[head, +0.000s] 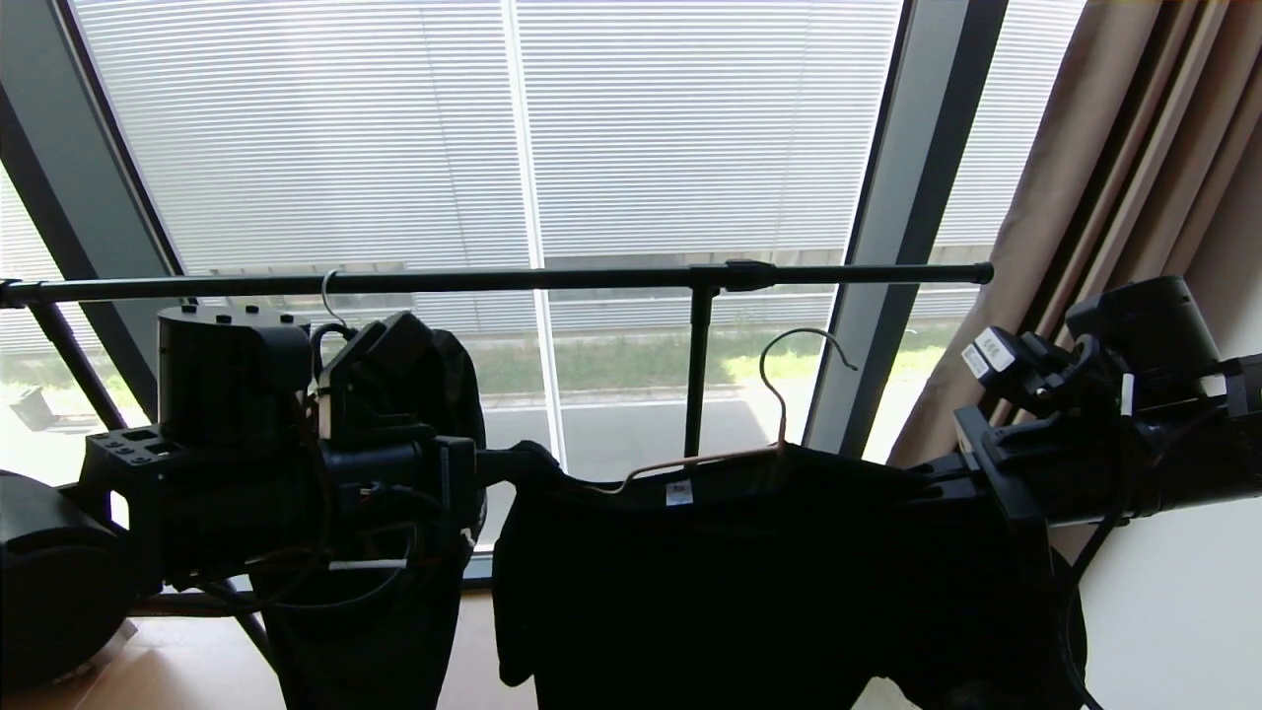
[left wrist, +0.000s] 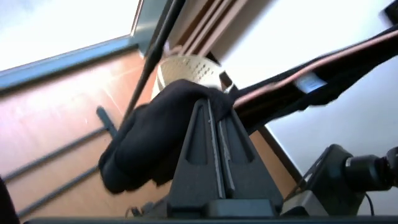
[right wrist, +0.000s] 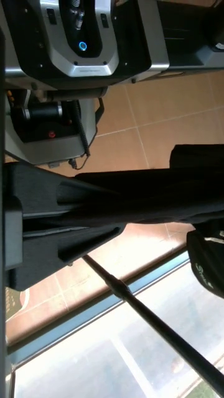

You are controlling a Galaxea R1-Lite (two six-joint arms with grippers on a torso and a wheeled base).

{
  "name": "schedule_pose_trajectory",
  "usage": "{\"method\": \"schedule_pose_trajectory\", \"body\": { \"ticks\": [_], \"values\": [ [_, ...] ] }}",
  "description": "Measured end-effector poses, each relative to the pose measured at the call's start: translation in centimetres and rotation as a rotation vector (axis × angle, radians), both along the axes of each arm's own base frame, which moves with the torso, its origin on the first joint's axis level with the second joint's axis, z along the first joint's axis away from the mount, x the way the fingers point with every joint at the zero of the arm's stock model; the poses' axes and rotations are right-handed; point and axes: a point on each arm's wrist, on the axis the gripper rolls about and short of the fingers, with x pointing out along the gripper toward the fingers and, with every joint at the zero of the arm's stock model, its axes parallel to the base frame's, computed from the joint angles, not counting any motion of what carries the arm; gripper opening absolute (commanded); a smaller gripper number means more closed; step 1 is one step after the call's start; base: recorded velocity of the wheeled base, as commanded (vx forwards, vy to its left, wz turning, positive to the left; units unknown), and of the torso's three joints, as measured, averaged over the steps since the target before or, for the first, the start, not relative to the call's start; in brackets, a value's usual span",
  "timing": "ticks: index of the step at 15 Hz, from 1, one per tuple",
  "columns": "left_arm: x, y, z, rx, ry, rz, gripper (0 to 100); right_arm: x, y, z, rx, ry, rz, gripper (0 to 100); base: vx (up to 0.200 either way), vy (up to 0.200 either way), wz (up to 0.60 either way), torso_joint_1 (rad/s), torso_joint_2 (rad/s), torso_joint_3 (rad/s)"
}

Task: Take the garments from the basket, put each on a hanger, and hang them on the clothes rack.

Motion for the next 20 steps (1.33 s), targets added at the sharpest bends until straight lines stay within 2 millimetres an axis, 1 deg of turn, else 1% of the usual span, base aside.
{"method": "schedule_pose_trajectory", "body": {
  "ticks": [3,6,7,9,11,16,18,20],
  "values": [
    [-0.6,-0.5,1.6,0.024,0.0,-0.02,0,0.0,-0.1,-0.7,0.007,-0.022,-0.006,0,0.0,0.0,0.0,0.0,0.0,0.0],
    [-1.2,-2.1,3.4,0.05,0.002,-0.051,0,-0.2,-0.1,-1.5,0.015,-0.006,-0.016,0,0.0,0.0,0.0,0.0,0.0,0.0],
    [-1.2,-2.4,3.8,0.066,-0.006,-0.046,0,-0.2,0.0,-1.5,0.018,-0.004,-0.018,0,0.0,0.0,0.0,0.0,0.0,0.0],
    [-1.0,-3.2,4.2,0.085,-0.027,-0.026,0,-0.2,0.1,-1.5,0.022,-0.003,-0.018,0,0.0,0.0,0.0,0.0,0.0,0.0],
    [-1.1,-4.0,4.5,0.084,-0.037,-0.047,0,-0.3,0.5,-1.6,0.023,0.003,-0.006,0,0.0,0.0,0.0,0.0,0.0,0.0],
    [-0.8,-5.0,4.8,0.088,-0.043,-0.055,0,-0.5,1.3,-2.1,0.041,0.037,0.037,0,0.0,0.0,0.0,0.0,0.0,0.0],
    [-1.2,-5.8,5.0,0.086,-0.048,-0.085,0,-0.3,1.5,-2.5,0.04,0.057,0.042,0,0.0,0.0,0.0,0.0,0.0,0.0],
    [-1.9,-6.8,5.7,0.087,-0.046,-0.127,0,0.2,1.8,-2.7,0.044,0.062,0.04,0,0.0,0.0,0.0,0.0,0.0,0.0]
  ]
}}
